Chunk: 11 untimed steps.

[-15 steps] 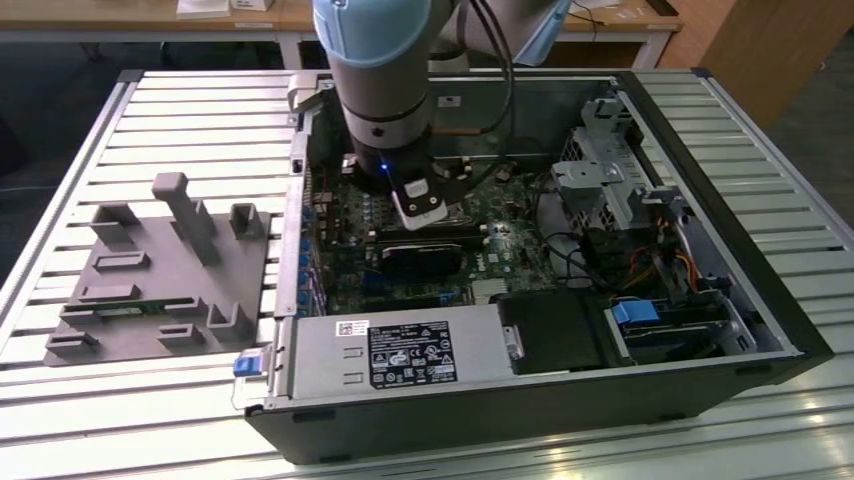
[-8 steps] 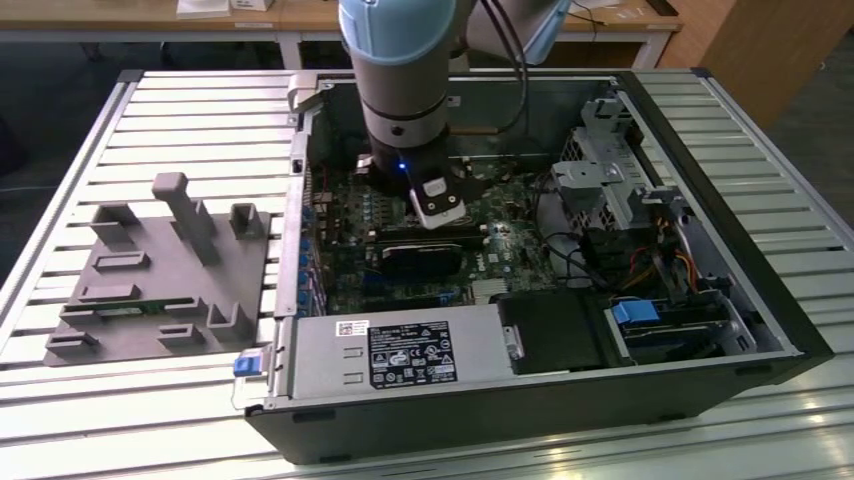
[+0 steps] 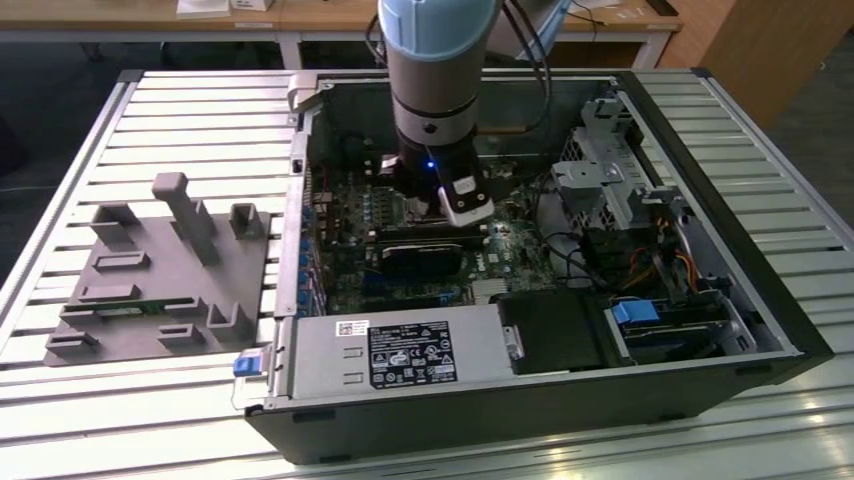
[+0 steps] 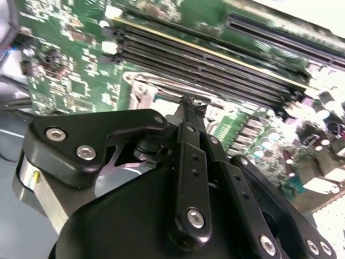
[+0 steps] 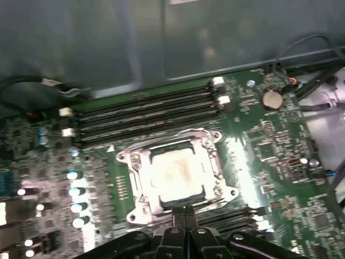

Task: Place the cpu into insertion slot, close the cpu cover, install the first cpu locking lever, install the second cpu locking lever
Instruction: 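Install the second cpu locking lever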

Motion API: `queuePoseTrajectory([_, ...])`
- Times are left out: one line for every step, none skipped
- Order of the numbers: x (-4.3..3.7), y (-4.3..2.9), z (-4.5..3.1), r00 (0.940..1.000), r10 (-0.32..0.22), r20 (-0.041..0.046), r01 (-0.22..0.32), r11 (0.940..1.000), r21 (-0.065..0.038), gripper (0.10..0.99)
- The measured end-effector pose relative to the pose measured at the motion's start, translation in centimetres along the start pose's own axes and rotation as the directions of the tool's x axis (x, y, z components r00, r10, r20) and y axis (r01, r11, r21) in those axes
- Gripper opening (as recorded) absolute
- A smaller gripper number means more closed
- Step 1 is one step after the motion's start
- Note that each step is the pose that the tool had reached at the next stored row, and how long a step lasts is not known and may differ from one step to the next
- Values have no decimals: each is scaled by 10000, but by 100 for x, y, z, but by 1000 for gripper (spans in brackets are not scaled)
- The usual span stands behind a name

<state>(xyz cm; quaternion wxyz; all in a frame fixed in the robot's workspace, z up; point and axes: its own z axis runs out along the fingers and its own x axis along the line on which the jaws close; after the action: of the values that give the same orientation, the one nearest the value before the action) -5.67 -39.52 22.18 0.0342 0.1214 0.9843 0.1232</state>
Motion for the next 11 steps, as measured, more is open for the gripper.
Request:
queuePoseTrajectory([-10, 16, 5, 10000, -4, 8, 4, 10000, 34, 102])
queuePoseTrajectory([-13, 38, 11, 10000, -4, 15, 4, 10000, 71, 102])
queuePoseTrajectory([-11, 65, 18, 10000, -10, 24, 10, 9999, 112, 102])
queuePoseTrajectory([-6, 95, 24, 10000, -16, 35, 15, 9999, 165, 102])
queuePoseTrajectory([-1, 127, 33, 10000, -20, 48, 19, 9998, 211, 102])
queuePoseTrajectory([4, 157, 41, 10000, -27, 60, 25, 9997, 262, 102])
queuePoseTrajectory([7, 185, 48, 10000, -33, 73, 31, 9995, 322, 102])
queuePoseTrajectory([10, 214, 55, 10000, -40, 89, 36, 9992, 388, 102])
queuePoseTrajectory([11, 240, 62, 9999, -46, 102, 41, 9990, 449, 102])
queuePoseTrajectory([9, 261, 68, 9999, -52, 114, 46, 9987, 509, 102])
queuePoseTrajectory([5, 280, 72, 9999, -57, 122, 50, 9984, 565, 102])
